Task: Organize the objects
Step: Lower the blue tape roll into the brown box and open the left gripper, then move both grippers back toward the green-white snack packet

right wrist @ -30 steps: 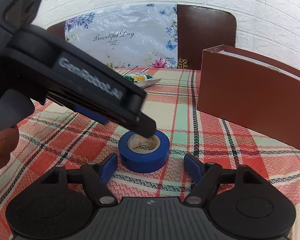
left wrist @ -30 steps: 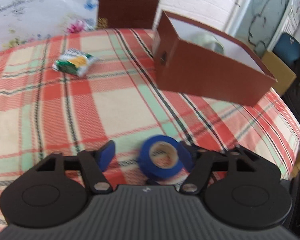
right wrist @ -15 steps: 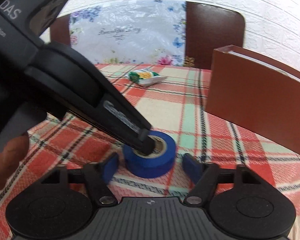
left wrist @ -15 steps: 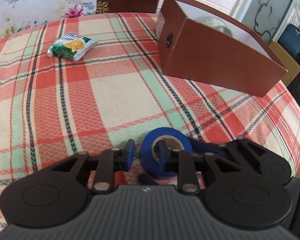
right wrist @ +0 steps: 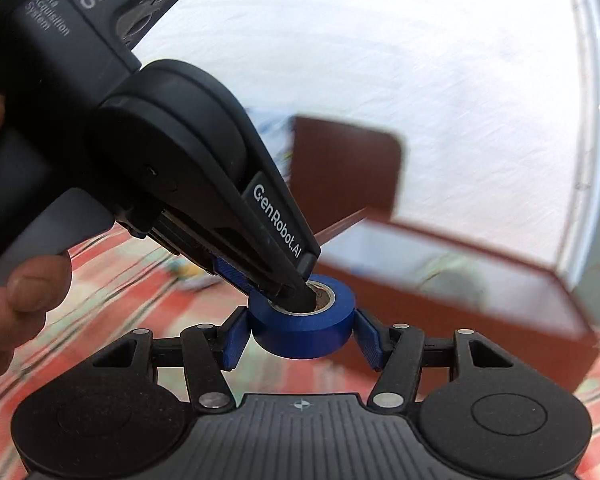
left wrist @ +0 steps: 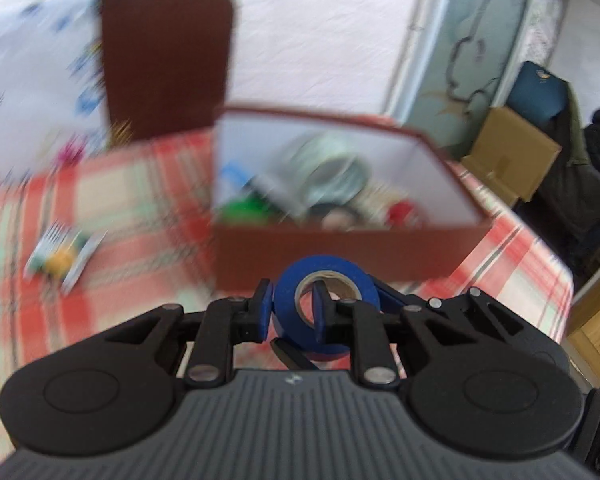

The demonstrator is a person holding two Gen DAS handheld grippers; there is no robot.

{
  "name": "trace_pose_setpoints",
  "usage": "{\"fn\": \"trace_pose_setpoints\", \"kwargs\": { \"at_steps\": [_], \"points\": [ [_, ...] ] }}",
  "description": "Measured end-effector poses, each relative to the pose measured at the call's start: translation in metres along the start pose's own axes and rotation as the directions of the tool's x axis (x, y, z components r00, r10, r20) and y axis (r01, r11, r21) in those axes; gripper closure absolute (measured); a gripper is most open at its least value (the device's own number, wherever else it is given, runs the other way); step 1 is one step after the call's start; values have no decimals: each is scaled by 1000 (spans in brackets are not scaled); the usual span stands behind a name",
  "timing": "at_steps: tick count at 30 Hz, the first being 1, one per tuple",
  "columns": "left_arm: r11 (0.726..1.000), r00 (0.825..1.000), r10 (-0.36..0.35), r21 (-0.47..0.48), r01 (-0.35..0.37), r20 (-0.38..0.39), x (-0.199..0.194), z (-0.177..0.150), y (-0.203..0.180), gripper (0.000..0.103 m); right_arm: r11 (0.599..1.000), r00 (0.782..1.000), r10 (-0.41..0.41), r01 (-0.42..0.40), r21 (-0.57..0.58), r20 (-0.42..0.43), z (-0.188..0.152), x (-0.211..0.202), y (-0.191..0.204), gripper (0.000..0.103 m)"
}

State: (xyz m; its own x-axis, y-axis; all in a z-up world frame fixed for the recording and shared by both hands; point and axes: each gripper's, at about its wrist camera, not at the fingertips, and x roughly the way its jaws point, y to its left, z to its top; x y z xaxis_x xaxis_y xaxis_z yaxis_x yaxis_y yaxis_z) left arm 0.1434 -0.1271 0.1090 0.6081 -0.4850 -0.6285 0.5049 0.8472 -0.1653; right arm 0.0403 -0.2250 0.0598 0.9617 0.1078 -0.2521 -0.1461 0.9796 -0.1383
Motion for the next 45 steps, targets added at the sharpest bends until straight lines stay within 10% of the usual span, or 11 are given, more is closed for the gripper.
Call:
{"fn": "trace_pose_setpoints", "kwargs": {
  "at_steps": [8,10,20,34,45],
  "points": [
    [992,996,-80,98,76,41,58,61,-61,79,985,985,-171,171,12,21,13,31,-80,47],
    [992,997,-69,104,66,32,81,69,-71,62,976,975,-216,216,7,-45,6,52,-94,36],
    [992,999,-37,117,39,-23,111,55,-76,55,952,970,-239,242,185,-40,-12,32,-110,30],
    [992,998,-57,113,53,30,54,22,-59,49,969,982,-164,178,169,-93,-24,3,-44,30],
    [997,997,57,46,-59,49,19,-15,12,47,993,978,-25,49,107,-209,-27,3,28,30]
  ]
}}
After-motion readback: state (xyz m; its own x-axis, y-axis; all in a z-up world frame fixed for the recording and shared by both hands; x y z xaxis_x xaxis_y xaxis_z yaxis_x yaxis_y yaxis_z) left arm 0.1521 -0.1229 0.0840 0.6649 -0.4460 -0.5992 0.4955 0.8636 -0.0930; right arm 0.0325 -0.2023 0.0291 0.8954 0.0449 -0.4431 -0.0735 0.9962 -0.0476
